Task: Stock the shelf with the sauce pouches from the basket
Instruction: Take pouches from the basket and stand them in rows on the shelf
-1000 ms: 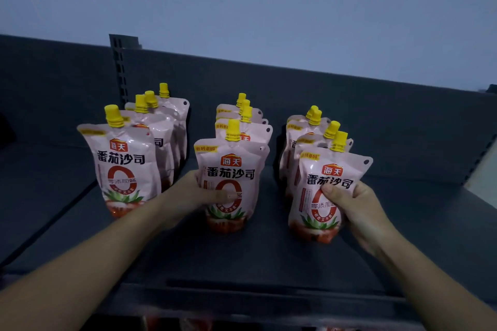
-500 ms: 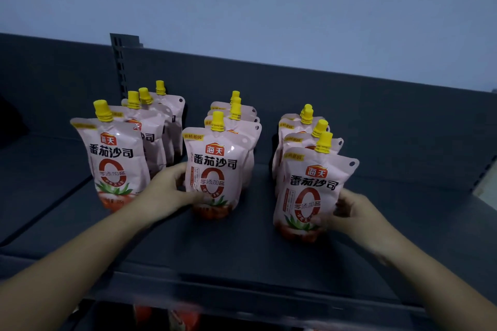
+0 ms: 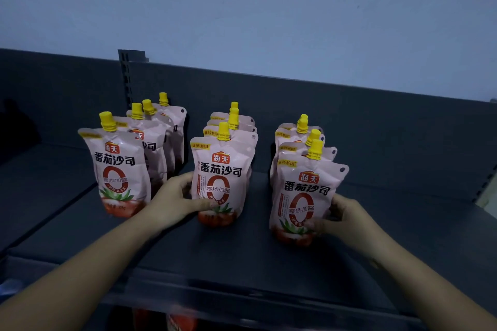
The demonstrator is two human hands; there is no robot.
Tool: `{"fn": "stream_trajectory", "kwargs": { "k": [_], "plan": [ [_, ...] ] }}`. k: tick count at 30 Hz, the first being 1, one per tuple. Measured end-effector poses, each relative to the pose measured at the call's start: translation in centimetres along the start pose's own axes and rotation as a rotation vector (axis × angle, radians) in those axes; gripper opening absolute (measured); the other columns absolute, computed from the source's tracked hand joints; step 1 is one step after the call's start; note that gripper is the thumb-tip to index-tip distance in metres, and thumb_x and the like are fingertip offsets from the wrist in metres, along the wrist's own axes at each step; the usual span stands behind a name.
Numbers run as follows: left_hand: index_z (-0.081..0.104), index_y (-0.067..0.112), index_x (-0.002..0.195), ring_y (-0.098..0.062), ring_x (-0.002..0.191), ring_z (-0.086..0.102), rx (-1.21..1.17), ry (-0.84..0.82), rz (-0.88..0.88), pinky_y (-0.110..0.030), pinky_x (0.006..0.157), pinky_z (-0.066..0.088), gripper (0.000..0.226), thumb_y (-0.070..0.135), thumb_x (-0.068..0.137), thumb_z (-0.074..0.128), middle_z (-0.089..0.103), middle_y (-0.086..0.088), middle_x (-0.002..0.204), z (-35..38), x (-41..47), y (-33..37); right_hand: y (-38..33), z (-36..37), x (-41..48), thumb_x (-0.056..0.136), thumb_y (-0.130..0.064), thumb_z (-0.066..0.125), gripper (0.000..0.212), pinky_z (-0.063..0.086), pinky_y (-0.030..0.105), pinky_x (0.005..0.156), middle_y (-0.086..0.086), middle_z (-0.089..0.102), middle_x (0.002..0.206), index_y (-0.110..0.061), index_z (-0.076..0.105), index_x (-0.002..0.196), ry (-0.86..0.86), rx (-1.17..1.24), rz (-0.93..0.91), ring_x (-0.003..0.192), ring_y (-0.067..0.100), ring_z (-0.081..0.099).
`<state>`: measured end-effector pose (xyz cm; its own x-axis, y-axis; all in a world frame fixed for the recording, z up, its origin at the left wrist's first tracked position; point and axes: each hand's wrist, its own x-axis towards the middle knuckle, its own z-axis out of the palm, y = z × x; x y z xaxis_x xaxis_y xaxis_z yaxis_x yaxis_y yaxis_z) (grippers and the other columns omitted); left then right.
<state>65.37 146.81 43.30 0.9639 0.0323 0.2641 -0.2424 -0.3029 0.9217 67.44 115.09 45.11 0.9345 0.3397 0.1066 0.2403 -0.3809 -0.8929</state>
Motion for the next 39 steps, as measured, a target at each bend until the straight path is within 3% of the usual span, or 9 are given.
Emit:
{"fn": "stream_trajectory", "kwargs": {
  "k": [4,10,15,19,25,29,34,39],
  "plan": [
    [0.063,0.032,0.097,0.012,0.086,0.064,0.067,0.011,0.003,-0.004,0.071,0.049,0.042,0.003,0.071,0.077,0.068,0.017,0.098,-0.1,0.1,0.0,0.1,-0.1,0.2,0.070,-0.007,0.077,0.037,0.057,0.033,0.082,0.001,0.074,0.097,-0.030,0.065,0.097,-0.004,-0.003,0.006,0.093,0.020,0.068],
    [0.062,0.035,0.092,0.007,0.088,0.062,0.121,0.036,-0.014,-0.009,0.072,0.048,0.041,0.004,0.071,0.078,0.067,0.021,0.093,-0.2,0.3,0.2,0.0,-0.2,0.2,0.070,-0.009,0.077,0.036,0.056,0.019,0.069,-0.005,0.075,0.093,-0.030,0.066,0.095,-0.022,-0.004,0.000,0.087,0.009,0.069],
    [0.064,0.030,0.091,0.008,0.084,0.061,0.126,0.094,-0.006,-0.006,0.069,0.046,0.040,-0.001,0.070,0.077,0.067,0.019,0.089,-0.2,0.3,-0.2,0.0,-0.1,0.1,0.070,-0.005,0.077,0.037,0.055,0.017,0.066,-0.010,0.075,0.089,-0.031,0.066,0.094,-0.020,0.012,-0.014,0.084,0.007,0.069],
    [0.067,0.027,0.090,0.004,0.080,0.068,0.070,0.042,-0.024,-0.005,0.065,0.050,0.039,-0.003,0.069,0.077,0.074,0.020,0.080,-0.3,0.1,-0.1,-0.1,-0.1,0.1,0.070,-0.003,0.077,0.038,0.056,0.018,0.068,-0.008,0.075,0.092,-0.029,0.065,0.096,-0.019,0.026,-0.015,0.086,0.007,0.069],
    [0.069,0.024,0.094,-0.002,0.086,0.070,0.044,0.032,-0.029,-0.011,0.068,0.054,0.036,0.001,0.068,0.079,0.075,0.012,0.089,0.6,0.3,0.1,-0.5,-0.3,0.0,0.071,-0.002,0.075,0.038,0.053,0.012,0.063,-0.013,0.073,0.085,-0.031,0.064,0.093,-0.043,0.014,-0.030,0.080,-0.001,0.068],
    [0.067,0.024,0.098,-0.001,0.088,0.067,0.084,0.044,-0.046,-0.019,0.076,0.052,0.036,0.004,0.070,0.079,0.072,0.011,0.096,0.7,0.7,0.3,-0.5,-0.3,0.0,0.071,-0.003,0.076,0.037,0.054,0.014,0.065,-0.011,0.073,0.087,-0.029,0.065,0.095,-0.030,0.004,-0.036,0.081,0.002,0.069],
    [0.066,0.029,0.092,0.014,0.075,0.063,0.129,0.066,-0.031,-0.002,0.063,0.047,0.036,0.005,0.069,0.080,0.068,0.020,0.087,0.8,0.5,0.3,-0.5,-0.4,-0.2,0.072,-0.004,0.076,0.037,0.056,0.017,0.068,-0.008,0.073,0.092,-0.033,0.063,0.091,-0.017,-0.016,-0.042,0.087,0.010,0.068],
    [0.065,0.033,0.089,0.013,0.076,0.064,0.113,0.092,-0.015,-0.006,0.066,0.047,0.039,0.003,0.068,0.080,0.070,0.023,0.080,0.7,0.0,0.2,-0.6,-0.3,-0.5,0.072,-0.004,0.076,0.035,0.058,0.025,0.075,-0.004,0.073,0.095,-0.030,0.065,0.092,-0.001,-0.019,-0.033,0.090,0.016,0.069]
  ]
}}
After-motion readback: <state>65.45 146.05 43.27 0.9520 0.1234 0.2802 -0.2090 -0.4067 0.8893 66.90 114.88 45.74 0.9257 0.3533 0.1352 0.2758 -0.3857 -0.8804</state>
